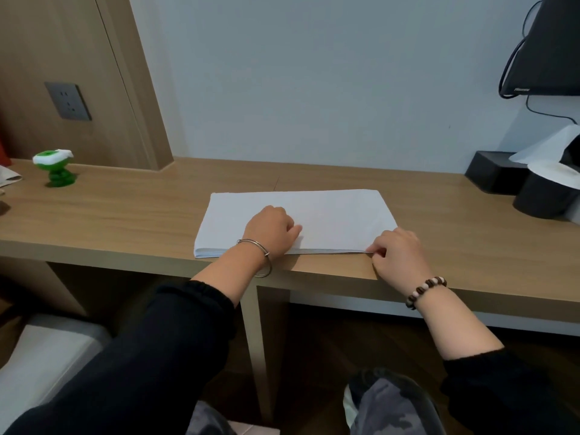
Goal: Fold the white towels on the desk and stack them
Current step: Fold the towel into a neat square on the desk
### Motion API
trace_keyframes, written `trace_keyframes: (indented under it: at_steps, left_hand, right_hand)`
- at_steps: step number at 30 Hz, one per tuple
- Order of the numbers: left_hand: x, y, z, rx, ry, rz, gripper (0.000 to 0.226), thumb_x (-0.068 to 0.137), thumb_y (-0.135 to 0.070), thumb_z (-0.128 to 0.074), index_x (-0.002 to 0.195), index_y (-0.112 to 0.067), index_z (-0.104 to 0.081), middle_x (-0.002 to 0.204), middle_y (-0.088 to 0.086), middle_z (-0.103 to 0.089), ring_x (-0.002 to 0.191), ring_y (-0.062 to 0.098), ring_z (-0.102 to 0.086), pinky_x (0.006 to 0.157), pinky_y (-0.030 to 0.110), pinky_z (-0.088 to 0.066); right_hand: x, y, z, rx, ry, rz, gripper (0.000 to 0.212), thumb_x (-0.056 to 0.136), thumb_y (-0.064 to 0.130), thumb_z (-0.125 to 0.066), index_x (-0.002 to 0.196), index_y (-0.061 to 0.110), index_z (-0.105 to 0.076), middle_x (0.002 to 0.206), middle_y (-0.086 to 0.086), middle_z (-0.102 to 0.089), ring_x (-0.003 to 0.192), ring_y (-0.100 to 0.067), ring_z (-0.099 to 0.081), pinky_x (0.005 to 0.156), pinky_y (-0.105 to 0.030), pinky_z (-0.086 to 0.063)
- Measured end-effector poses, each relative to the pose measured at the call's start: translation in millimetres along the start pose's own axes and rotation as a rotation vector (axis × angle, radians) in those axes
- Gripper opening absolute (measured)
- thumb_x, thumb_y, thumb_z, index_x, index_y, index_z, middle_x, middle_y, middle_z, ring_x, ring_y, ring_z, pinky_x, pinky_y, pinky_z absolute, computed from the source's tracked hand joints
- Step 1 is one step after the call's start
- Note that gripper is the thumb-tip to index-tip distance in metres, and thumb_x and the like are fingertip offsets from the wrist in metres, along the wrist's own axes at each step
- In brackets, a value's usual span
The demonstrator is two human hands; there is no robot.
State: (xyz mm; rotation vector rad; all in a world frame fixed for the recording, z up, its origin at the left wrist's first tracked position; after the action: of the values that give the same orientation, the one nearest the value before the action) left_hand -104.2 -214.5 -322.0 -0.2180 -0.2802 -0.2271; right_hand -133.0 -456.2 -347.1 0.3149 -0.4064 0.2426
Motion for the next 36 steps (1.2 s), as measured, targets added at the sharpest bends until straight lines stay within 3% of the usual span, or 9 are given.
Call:
trace_keyframes:
  at_steps: [2, 4, 6, 10, 14, 16, 25, 32, 36]
  left_hand:
    - [8, -8, -10, 0.009, 0.038, 0.005, 0.03, 0.095, -0.037, -0.044, 0.104, -0.016, -0.063, 0.119, 0.005, -0.055, 0.116, 0.025, -0.044, 0.088, 0.035, -0.04]
    - [10, -13, -22, 0.056, 0.194, 0.008, 0.047, 0.097, -0.043, -0.034, 0.14, -0.023, -0.037, 0.149, 0.004, -0.031, 0.138, 0.026, -0.024, 0.108, 0.046, -0.026]
    - [10, -12, -34, 0.125, 0.287, 0.014, 0.053, 0.098, -0.045, -0.018, 0.149, -0.03, -0.015, 0.158, 0.0, -0.011, 0.145, 0.026, -0.007, 0.113, 0.053, -0.01]
    - [10, -10, -42, 0.178, 0.281, 0.035, 0.054, 0.097, -0.046, -0.01, 0.15, -0.034, -0.005, 0.16, -0.002, -0.001, 0.146, 0.024, 0.001, 0.112, 0.056, -0.002]
    - [9, -3, -41, 0.172, 0.298, 0.056, 0.058, 0.095, -0.053, -0.01, 0.15, -0.035, -0.003, 0.159, -0.007, 0.002, 0.146, 0.022, 0.003, 0.111, 0.058, -0.001]
    - [6, 17, -39, 0.167, 0.295, 0.095, 0.061, 0.093, -0.059, -0.011, 0.149, -0.038, -0.003, 0.159, -0.01, 0.004, 0.146, 0.021, 0.004, 0.111, 0.058, -0.001]
    - [-18, 87, -21, 0.204, 0.218, 0.325, 0.061, 0.091, -0.056, -0.01, 0.149, -0.036, -0.006, 0.159, -0.008, 0.001, 0.146, 0.022, 0.002, 0.111, 0.059, 0.0]
    - [-21, 86, -18, 0.212, 0.246, 0.297, 0.061, 0.091, -0.057, -0.011, 0.148, -0.039, -0.004, 0.159, -0.006, 0.002, 0.146, 0.023, 0.003, 0.111, 0.06, 0.0]
    - [-30, 91, -11, 0.2, 0.232, 0.271, 0.062, 0.091, -0.059, -0.012, 0.148, -0.039, -0.005, 0.159, -0.007, 0.002, 0.146, 0.02, 0.002, 0.112, 0.059, -0.003]
  right_hand:
    - [2, 1, 4, 0.051, 0.022, -0.054, 0.022, 0.084, 0.008, -0.056, 0.083, 0.019, -0.075, 0.088, 0.003, -0.068, 0.091, -0.019, -0.05, 0.082, -0.027, -0.033]
    - [6, 3, 8, 0.035, 0.066, -0.098, 0.023, 0.086, 0.01, -0.053, 0.082, 0.02, -0.073, 0.088, 0.003, -0.068, 0.086, -0.016, -0.046, 0.079, -0.025, -0.031]
    - [15, 8, 10, -0.045, 0.087, -0.104, 0.025, 0.088, 0.01, -0.047, 0.082, 0.018, -0.07, 0.089, 0.001, -0.068, 0.082, -0.017, -0.05, 0.077, -0.026, -0.031]
    - [44, 32, 2, -0.051, 0.011, -0.087, 0.033, 0.094, 0.013, -0.04, 0.119, 0.014, -0.062, 0.122, -0.006, -0.06, 0.112, -0.024, -0.052, 0.092, -0.034, -0.039]
    - [56, 36, -24, -0.17, 0.413, -0.136, 0.052, 0.101, 0.036, -0.018, 0.151, 0.02, -0.016, 0.158, -0.005, -0.014, 0.144, -0.023, -0.015, 0.115, -0.043, -0.015]
    - [56, 26, -31, -0.212, 0.478, -0.19, 0.056, 0.1, 0.04, -0.012, 0.152, 0.019, -0.007, 0.16, -0.005, 0.001, 0.146, -0.021, -0.002, 0.118, -0.043, -0.005]
    - [57, 38, -37, -0.261, 0.477, -0.453, 0.06, 0.098, 0.042, -0.013, 0.152, 0.019, 0.002, 0.159, -0.004, 0.012, 0.146, -0.023, 0.009, 0.115, -0.053, 0.003]
    - [66, 111, -63, -0.139, 0.487, 0.009, 0.057, 0.098, 0.049, -0.012, 0.151, 0.029, -0.002, 0.16, 0.0, 0.007, 0.147, -0.023, 0.005, 0.115, -0.051, 0.004]
    - [63, 66, -52, -0.177, 0.47, -0.151, 0.059, 0.096, 0.052, -0.011, 0.151, 0.032, -0.004, 0.16, 0.002, 0.007, 0.147, -0.022, 0.004, 0.115, -0.051, 0.002]
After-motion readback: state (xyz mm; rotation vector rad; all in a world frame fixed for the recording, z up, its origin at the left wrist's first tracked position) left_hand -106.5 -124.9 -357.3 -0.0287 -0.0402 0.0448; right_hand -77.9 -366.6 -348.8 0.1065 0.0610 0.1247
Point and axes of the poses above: each hand's wrist, its own x-axis towards the middle knuckle, its own z-axis out of the back of the hand, y = z × x, the point moved 1 cm from there along x, towards the middle knuckle
